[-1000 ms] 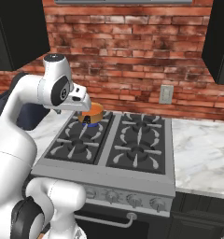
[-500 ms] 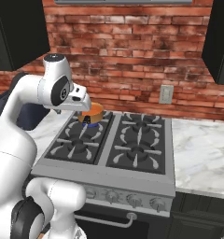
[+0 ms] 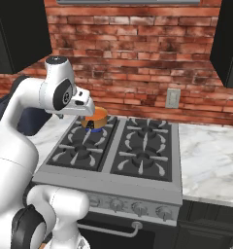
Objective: Wait until the marinara sauce is simmered to a deep red color and then turn off the stove.
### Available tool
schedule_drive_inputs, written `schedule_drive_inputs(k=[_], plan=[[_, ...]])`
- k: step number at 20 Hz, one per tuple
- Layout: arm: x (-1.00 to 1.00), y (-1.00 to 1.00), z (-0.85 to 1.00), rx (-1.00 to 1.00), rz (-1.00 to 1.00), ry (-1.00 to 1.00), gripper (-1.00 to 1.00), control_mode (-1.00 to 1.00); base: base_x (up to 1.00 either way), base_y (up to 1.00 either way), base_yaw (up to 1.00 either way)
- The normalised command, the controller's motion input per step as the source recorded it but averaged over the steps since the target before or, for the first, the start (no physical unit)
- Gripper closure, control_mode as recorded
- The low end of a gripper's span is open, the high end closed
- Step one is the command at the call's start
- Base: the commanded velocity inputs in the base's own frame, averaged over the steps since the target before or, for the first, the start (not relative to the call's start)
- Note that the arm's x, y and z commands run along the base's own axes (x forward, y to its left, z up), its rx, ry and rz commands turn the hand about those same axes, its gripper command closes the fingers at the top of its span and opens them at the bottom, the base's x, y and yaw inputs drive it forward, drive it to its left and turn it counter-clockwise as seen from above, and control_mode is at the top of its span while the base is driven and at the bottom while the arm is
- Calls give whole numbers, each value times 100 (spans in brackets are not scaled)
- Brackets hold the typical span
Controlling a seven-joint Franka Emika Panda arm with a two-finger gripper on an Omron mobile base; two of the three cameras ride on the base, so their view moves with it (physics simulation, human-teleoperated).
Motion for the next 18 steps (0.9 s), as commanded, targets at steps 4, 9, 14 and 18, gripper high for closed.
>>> schedule_drive_inputs(k=[4,9,14,18], plan=[[0,0,0,0,0,0,-100,-100,0,0,0],[0,0,0,0,0,0,-100,-100,0,0,0],[0,0,0,0,0,0,-100,-100,0,0,0],[0,0,0,0,0,0,-100,-100,0,0,0]])
